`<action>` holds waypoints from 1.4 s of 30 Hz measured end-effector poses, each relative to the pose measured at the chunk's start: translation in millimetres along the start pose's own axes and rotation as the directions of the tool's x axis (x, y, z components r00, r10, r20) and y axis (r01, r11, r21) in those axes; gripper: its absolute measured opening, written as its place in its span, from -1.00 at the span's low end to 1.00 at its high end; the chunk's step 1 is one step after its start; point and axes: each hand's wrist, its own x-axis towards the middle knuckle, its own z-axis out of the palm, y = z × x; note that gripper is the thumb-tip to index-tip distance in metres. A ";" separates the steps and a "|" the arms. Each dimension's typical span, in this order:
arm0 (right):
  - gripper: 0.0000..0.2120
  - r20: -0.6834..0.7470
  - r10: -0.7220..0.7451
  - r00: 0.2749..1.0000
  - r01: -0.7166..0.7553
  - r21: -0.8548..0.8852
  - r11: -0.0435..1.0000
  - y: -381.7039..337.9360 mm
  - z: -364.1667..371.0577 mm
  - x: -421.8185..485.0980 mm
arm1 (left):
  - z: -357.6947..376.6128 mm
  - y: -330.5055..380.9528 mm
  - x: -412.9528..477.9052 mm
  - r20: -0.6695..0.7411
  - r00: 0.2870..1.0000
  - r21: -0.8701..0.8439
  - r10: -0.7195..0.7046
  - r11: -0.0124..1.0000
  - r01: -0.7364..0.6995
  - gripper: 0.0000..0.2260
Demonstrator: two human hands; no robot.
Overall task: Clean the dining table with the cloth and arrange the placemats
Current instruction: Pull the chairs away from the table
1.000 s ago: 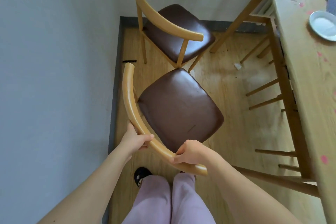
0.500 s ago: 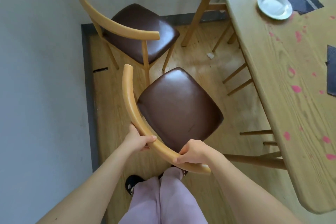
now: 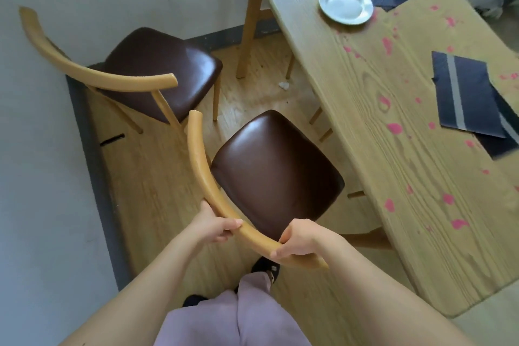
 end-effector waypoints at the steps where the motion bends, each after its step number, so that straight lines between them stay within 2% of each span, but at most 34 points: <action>1: -0.52 0.003 -0.004 1.000 0.004 0.017 1.000 1.4 -3.7 1.8 | 0.6 4.9 3.5 0.010 1.000 0.007 -0.001 1.000 0.001 -0.19; 4: -0.52 0.005 -0.028 1.000 0.028 0.032 0.999 -1.3 -7.6 5.1 | 0.9 16.1 9.7 0.041 0.999 0.024 -0.020 1.000 0.019 -0.21; 6: -0.53 -0.003 -0.033 0.999 0.034 0.061 0.998 -5.7 -4.9 6.8 | -1.4 23.4 9.6 0.034 0.999 0.092 -0.031 0.995 0.028 -0.34; 9: -0.54 -0.037 -0.023 0.999 0.026 0.091 0.996 -13.0 2.3 6.7 | -15.7 37.2 8.8 -0.095 0.994 0.246 0.047 0.969 -0.023 -0.52; 10: -0.53 -0.052 0.003 0.999 0.004 0.123 0.992 -13.5 2.2 4.8 | -21.0 49.5 13.6 -0.117 0.990 0.296 0.075 0.954 -0.038 -0.53; 12: -0.53 -0.050 0.019 0.999 -0.013 0.121 0.993 -14.3 3.9 2.0 | -28.7 60.2 19.2 -0.135 0.990 0.293 0.050 0.956 -0.008 -0.52; 15: -0.53 -0.065 0.058 0.996 -0.049 0.131 0.990 -11.7 0.5 0.0 | -28.4 69.9 23.4 -0.063 0.998 0.270 -0.008 0.963 0.025 -0.48; 21: -0.57 -0.107 0.157 0.982 -0.135 0.185 0.973 -16.9 -0.6 -2.2 | -22.6 88.0 33.2 0.046 0.999 0.346 0.017 0.938 -0.032 -0.49; 26: -0.65 -0.176 0.212 0.961 -0.187 0.150 0.971 -11.1 -2.1 -8.4 | -5.6 108.5 42.8 0.135 0.991 0.382 0.026 0.921 -0.076 -0.55; 29: -0.78 -0.333 0.200 0.921 -0.159 0.148 0.976 -14.9 -0.1 -10.4 | 7.4 118.8 47.9 0.202 0.979 0.379 0.024 0.920 -0.101 -0.57; 32: -0.78 -0.557 0.171 0.813 -0.097 0.160 0.982 -22.3 0.7 -11.4 | 23.4 125.3 49.3 0.236 0.972 0.341 0.017 0.935 -0.099 -0.62; 34: -0.76 -0.649 0.176 0.740 -0.081 0.174 0.981 -26.0 -2.2 -11.5 | 33.9 129.0 50.5 0.251 0.968 0.353 0.009 0.930 -0.101 -0.63; 42: -0.69 -0.624 0.369 0.689 -0.133 0.392 0.910 -0.3 -11.7 -10.4 | 70.9 148.1 59.2 0.282 0.959 0.361 0.035 0.922 -0.140 -0.67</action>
